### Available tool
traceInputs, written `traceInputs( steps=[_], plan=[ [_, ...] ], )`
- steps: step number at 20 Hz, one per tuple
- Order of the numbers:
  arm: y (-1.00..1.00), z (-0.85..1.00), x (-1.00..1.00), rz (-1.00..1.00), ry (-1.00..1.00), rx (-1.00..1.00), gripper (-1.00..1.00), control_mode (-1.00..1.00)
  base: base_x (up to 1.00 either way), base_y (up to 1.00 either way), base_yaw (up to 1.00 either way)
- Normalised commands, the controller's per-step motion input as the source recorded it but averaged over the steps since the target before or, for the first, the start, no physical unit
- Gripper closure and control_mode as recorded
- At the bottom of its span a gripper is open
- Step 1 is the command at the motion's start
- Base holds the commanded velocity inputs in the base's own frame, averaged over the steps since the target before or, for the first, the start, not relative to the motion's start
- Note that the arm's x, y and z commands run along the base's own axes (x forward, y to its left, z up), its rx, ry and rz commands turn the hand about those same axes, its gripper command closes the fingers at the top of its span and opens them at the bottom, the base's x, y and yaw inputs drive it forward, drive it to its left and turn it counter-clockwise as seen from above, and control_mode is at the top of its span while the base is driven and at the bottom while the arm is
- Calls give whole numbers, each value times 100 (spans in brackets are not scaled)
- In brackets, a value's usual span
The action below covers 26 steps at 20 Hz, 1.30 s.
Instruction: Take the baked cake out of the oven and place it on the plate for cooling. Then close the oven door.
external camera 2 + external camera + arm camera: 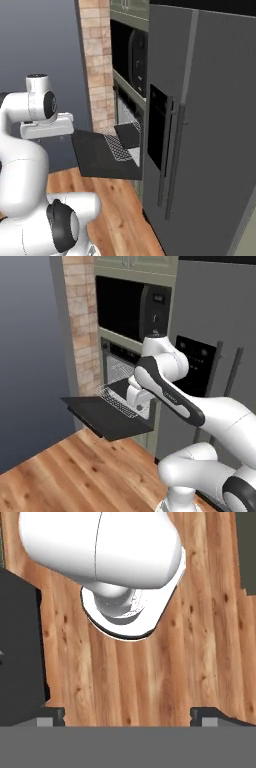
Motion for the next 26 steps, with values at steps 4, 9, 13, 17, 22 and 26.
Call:
traceInputs(
  steps=[4, 9, 13, 17, 22, 26],
  plan=[
    [0, 0, 0, 0, 0, 0, -100, 100, 84, -21, 0],
    [0, 0, 0, 0, 0, 0, -100, 100, 59, -27, 3],
    [0, 0, 0, 0, 0, 0, -100, 100, 65, -12, 7],
    [0, 0, 0, 0, 0, 0, -100, 100, 56, 0, 13],
    [0, 0, 0, 0, 0, 0, -100, 100, 50, 0, 14],
    [0, 0, 0, 0, 0, 0, -100, 100, 41, 0, 5]
  ],
)
